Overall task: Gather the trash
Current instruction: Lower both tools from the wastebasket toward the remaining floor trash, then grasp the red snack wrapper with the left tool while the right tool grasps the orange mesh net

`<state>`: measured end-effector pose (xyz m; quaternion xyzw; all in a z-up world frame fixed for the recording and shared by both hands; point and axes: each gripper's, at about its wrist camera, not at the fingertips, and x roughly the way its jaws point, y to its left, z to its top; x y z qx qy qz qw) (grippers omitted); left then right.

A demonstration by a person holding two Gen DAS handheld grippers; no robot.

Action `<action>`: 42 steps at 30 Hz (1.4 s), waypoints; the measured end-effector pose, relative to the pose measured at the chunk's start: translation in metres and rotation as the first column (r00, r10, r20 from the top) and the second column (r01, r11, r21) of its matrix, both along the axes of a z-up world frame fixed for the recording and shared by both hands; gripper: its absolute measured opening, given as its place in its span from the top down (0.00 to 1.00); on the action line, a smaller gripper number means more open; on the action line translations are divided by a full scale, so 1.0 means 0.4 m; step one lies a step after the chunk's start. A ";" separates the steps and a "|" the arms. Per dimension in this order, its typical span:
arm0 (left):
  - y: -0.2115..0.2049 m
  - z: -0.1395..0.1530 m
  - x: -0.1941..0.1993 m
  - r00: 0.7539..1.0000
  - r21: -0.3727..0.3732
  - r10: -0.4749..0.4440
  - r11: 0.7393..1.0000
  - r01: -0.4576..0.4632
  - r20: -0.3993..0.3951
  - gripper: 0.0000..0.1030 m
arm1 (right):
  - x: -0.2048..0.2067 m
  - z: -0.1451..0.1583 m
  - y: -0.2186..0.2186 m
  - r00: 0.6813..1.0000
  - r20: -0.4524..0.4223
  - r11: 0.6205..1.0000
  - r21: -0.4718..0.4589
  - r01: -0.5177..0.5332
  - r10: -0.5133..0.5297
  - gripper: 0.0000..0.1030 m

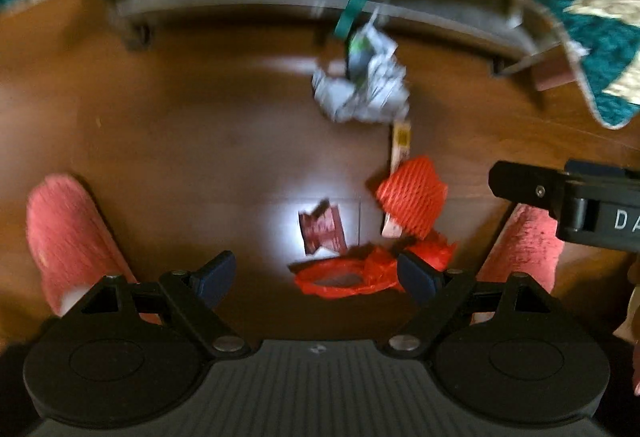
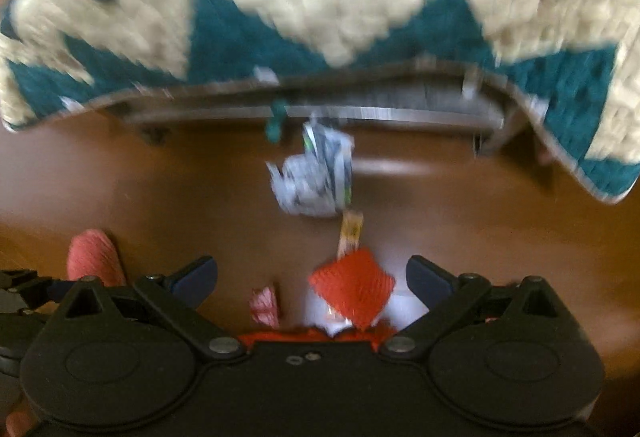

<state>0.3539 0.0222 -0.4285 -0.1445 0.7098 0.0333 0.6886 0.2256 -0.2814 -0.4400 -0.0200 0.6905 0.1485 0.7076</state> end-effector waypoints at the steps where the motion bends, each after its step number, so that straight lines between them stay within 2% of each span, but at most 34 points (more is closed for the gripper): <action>1: 0.000 -0.026 0.002 1.000 -0.011 0.013 1.000 -0.013 -0.020 0.15 | 0.000 -0.036 -0.007 0.999 -0.030 1.000 -0.009 0.018 -0.018 0.02; 8: 0.011 -0.215 0.021 0.989 -0.018 0.076 0.997 -0.079 -0.127 0.15 | 0.010 -0.223 -0.060 0.963 -0.175 0.979 -0.027 0.202 -0.204 0.04; 13: -0.004 -0.325 0.033 0.981 -0.056 0.072 0.995 -0.083 -0.180 0.15 | 0.017 -0.341 -0.083 0.912 -0.251 0.944 -0.024 0.329 -0.325 0.04; 20: -0.031 -0.428 0.044 0.974 -0.105 0.041 0.992 -0.066 -0.221 0.15 | 0.007 -0.463 -0.111 0.843 -0.310 0.896 -0.079 0.437 -0.439 0.05; 23: -0.034 -0.455 0.048 0.973 -0.118 0.043 0.990 -0.071 -0.225 0.15 | -0.003 -0.503 -0.119 0.830 -0.324 0.889 -0.101 0.447 -0.454 0.08; 28: -0.041 -0.486 0.052 0.971 -0.128 0.037 0.989 -0.069 -0.235 0.17 | -0.016 -0.541 -0.123 0.816 -0.339 0.881 -0.109 0.460 -0.468 0.21; 29: -0.042 -0.489 0.052 0.972 -0.130 0.036 0.989 -0.067 -0.233 0.21 | -0.017 -0.544 -0.124 0.816 -0.338 0.881 -0.108 0.461 -0.468 0.22; 31: -0.045 -0.496 0.053 0.971 -0.130 0.038 0.989 -0.070 -0.237 0.24 | -0.019 -0.547 -0.120 0.819 -0.336 0.882 -0.107 0.458 -0.466 0.31; 32: -0.045 -0.498 0.053 0.970 -0.132 0.043 0.988 -0.076 -0.240 0.36 | -0.019 -0.548 -0.118 0.821 -0.336 0.884 -0.107 0.455 -0.463 0.34; 34: -0.042 -0.503 0.052 0.966 -0.156 0.052 0.983 -0.094 -0.254 0.52 | -0.020 -0.547 -0.123 0.828 -0.327 0.889 -0.116 0.442 -0.454 0.51; 36: -0.039 -0.509 0.050 0.963 -0.165 0.063 0.980 -0.109 -0.263 0.54 | -0.024 -0.548 -0.117 0.832 -0.324 0.892 -0.124 0.435 -0.451 0.58; 39: -0.028 -0.502 0.049 0.963 -0.156 0.074 0.981 -0.117 -0.260 0.55 | -0.033 -0.537 -0.109 0.837 -0.323 0.896 -0.124 0.426 -0.443 0.76; 42: -0.031 -0.498 0.047 0.962 -0.153 0.082 0.980 -0.125 -0.260 0.58 | -0.046 -0.512 -0.097 0.849 -0.308 0.903 -0.133 0.408 -0.429 0.88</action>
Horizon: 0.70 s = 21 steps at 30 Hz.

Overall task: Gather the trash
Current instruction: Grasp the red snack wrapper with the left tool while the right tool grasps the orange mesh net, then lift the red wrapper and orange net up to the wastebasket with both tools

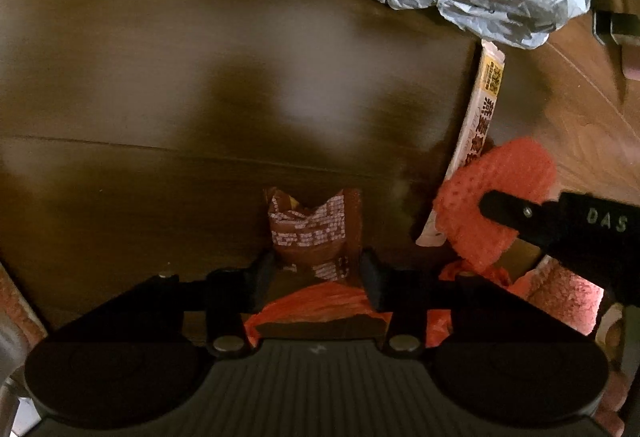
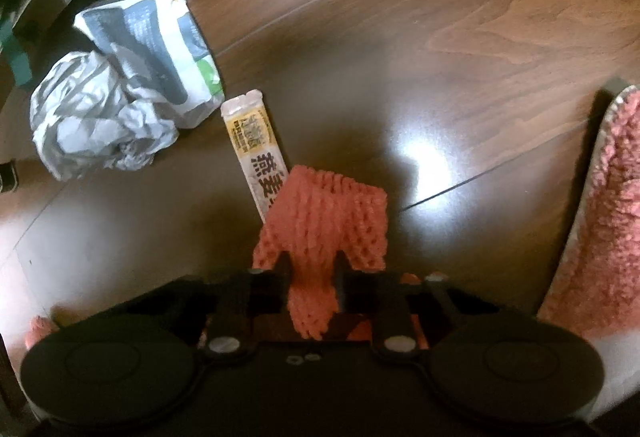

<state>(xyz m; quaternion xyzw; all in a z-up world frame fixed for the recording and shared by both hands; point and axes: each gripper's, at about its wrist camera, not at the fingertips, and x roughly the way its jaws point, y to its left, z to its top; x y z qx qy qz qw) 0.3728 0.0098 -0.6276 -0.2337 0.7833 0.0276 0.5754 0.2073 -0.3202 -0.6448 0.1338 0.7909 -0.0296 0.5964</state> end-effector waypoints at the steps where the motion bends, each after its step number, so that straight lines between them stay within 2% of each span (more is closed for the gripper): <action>1: 0.003 0.007 0.002 1.000 0.001 0.002 1.000 -0.002 0.003 0.58 | -0.003 0.010 0.001 1.000 0.003 1.000 -0.005 -0.005 0.005 0.90; 6: 0.007 0.062 -0.003 1.000 0.009 0.013 1.000 -0.014 0.027 0.59 | -0.016 0.088 0.002 0.999 0.037 1.000 -0.019 -0.011 0.012 0.90; 10: 0.016 0.136 -0.009 0.998 0.014 0.024 1.000 -0.025 0.058 0.60 | -0.012 0.161 0.014 0.996 0.077 0.999 -0.010 -0.036 0.037 0.91; 15: 0.020 0.251 -0.025 0.992 0.020 0.050 0.998 -0.052 0.116 0.61 | -0.015 0.303 0.028 0.984 0.149 0.995 0.009 -0.104 0.101 0.91; 21: 0.062 0.415 -0.051 0.972 0.015 0.073 0.997 -0.078 0.223 0.63 | -0.040 0.479 0.053 0.950 0.260 0.981 0.039 -0.189 0.173 0.91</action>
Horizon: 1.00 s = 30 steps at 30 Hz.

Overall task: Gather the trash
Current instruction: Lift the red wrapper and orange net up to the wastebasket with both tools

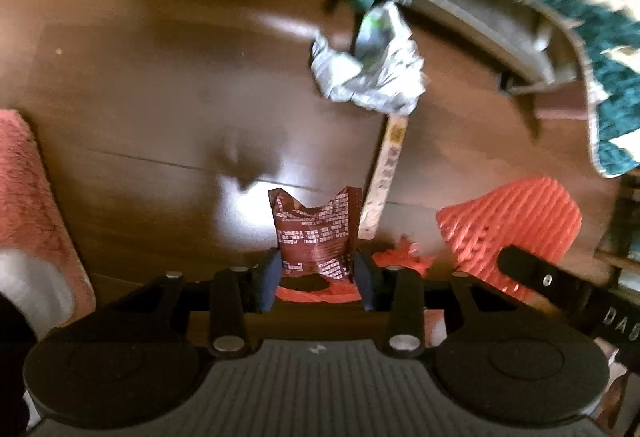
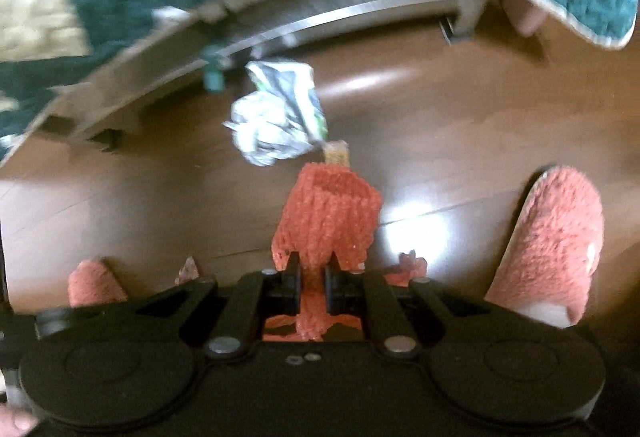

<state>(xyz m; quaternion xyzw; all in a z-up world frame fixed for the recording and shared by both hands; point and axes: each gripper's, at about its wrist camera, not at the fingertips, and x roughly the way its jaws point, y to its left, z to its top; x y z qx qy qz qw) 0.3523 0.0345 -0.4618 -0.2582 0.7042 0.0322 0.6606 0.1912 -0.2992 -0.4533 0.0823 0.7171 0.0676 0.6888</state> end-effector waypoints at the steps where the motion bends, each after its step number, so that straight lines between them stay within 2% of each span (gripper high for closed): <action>1: 0.004 0.029 -0.008 1.000 -0.006 0.014 1.000 -0.014 0.015 0.63 | -0.008 0.025 0.002 1.000 0.018 1.000 0.004 -0.007 0.007 0.91; 8: 0.040 0.228 -0.063 0.985 -0.041 0.089 0.996 -0.083 0.151 0.63 | -0.069 0.222 0.007 0.987 0.151 0.996 0.064 -0.062 0.052 0.91; 11: 0.055 0.324 -0.091 0.968 -0.066 0.111 0.993 -0.098 0.225 0.63 | -0.088 0.301 0.009 0.974 0.215 0.992 0.083 -0.096 0.076 0.91; 15: 0.074 0.462 -0.124 0.931 -0.100 0.130 0.990 -0.102 0.342 0.63 | -0.104 0.425 0.032 0.933 0.320 0.977 0.079 -0.200 0.165 0.91; 19: 0.084 0.613 -0.147 0.882 -0.107 0.137 0.989 -0.099 0.451 0.63 | -0.111 0.574 0.056 0.867 0.432 0.953 0.053 -0.299 0.248 0.91; 24: 0.097 0.821 -0.159 0.796 -0.076 0.104 0.994 -0.073 0.596 0.63 | -0.104 0.743 0.084 0.765 0.557 0.921 0.003 -0.390 0.322 0.91; 30: 0.118 1.031 -0.130 0.690 -0.034 0.069 0.997 -0.065 0.721 0.63 | -0.083 0.936 0.134 0.627 0.687 0.891 -0.065 -0.450 0.367 0.91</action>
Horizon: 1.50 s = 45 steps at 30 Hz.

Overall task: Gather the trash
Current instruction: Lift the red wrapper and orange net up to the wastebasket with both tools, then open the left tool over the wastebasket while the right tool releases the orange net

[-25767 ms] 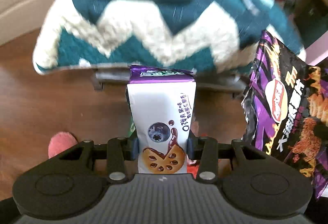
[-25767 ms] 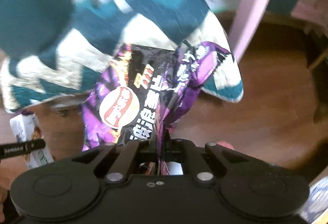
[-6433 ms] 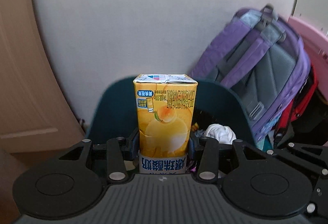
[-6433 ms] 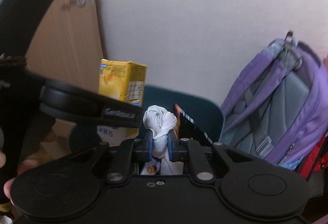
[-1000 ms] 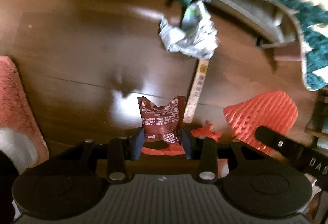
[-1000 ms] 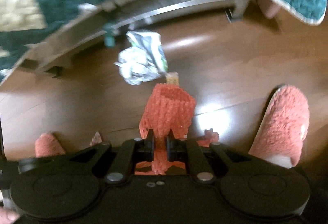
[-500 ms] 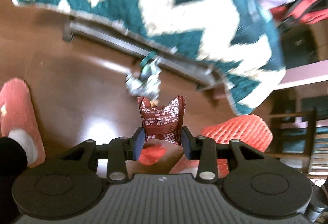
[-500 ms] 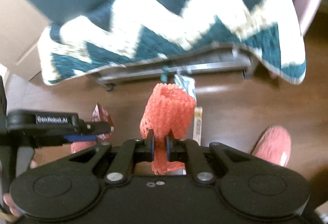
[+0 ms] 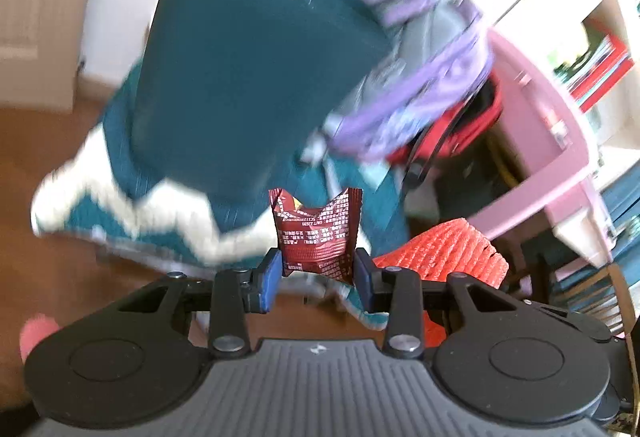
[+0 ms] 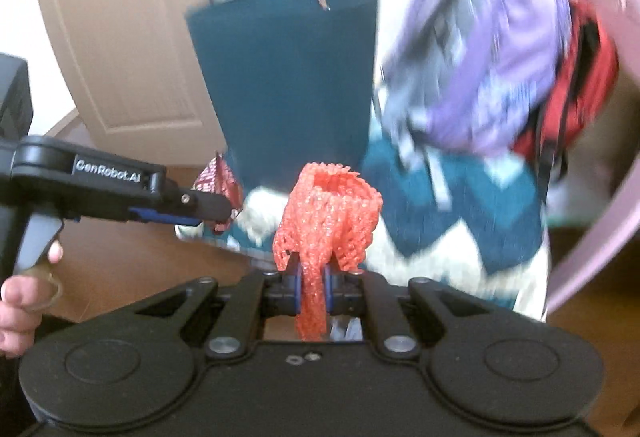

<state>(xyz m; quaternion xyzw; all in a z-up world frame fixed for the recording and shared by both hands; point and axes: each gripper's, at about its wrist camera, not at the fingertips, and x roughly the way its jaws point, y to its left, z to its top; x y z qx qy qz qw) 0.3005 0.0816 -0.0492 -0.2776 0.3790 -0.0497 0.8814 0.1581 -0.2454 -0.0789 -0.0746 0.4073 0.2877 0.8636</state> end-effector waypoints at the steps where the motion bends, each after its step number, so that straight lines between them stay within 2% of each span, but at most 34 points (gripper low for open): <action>1: 0.007 0.038 0.009 1.000 0.007 0.004 1.000 -0.004 0.027 0.63 | 0.008 0.028 0.011 1.000 0.027 1.000 0.006 -0.006 0.005 0.91; 6: 0.045 0.213 0.059 0.989 0.041 0.031 0.998 -0.037 0.146 0.63 | 0.065 0.164 0.073 0.987 0.162 0.999 0.028 -0.023 0.018 0.91; 10: 0.077 0.320 0.114 0.976 0.071 0.057 0.995 -0.074 0.211 0.63 | 0.137 0.243 0.122 0.970 0.241 0.999 0.026 -0.034 0.026 0.91; 13: 0.093 0.374 0.172 0.971 0.128 0.075 0.986 -0.106 0.226 0.63 | 0.191 0.275 0.159 0.964 0.265 0.999 0.028 -0.042 0.033 0.91; 15: 0.105 0.385 0.213 0.974 0.142 0.077 0.984 -0.109 0.213 0.63 | 0.234 0.277 0.194 0.960 0.277 0.999 0.007 -0.050 0.046 0.91; 21: 0.138 0.353 0.346 0.986 0.229 0.100 0.965 -0.129 0.134 0.63 | 0.335 0.225 0.264 0.972 0.228 0.998 -0.041 -0.053 0.061 0.91; 29: 0.166 0.249 0.502 0.995 0.306 0.104 0.946 -0.103 0.012 0.63 | 0.459 0.109 0.316 0.989 0.131 0.995 -0.082 -0.059 0.070 0.91; 33: 0.171 0.211 0.549 0.995 0.335 0.099 0.938 -0.084 -0.030 0.63 | 0.493 0.072 0.339 0.990 0.107 0.991 -0.109 -0.083 0.095 0.90; 40: 0.163 0.141 0.623 0.988 0.375 0.088 0.927 -0.035 -0.126 0.62 | 0.529 0.038 0.362 0.991 0.072 0.985 -0.137 -0.103 0.114 0.84; 45: 0.161 0.117 0.641 0.984 0.378 0.087 0.926 -0.022 -0.156 0.60 | 0.536 0.027 0.360 0.992 0.061 0.985 -0.142 -0.100 0.110 0.81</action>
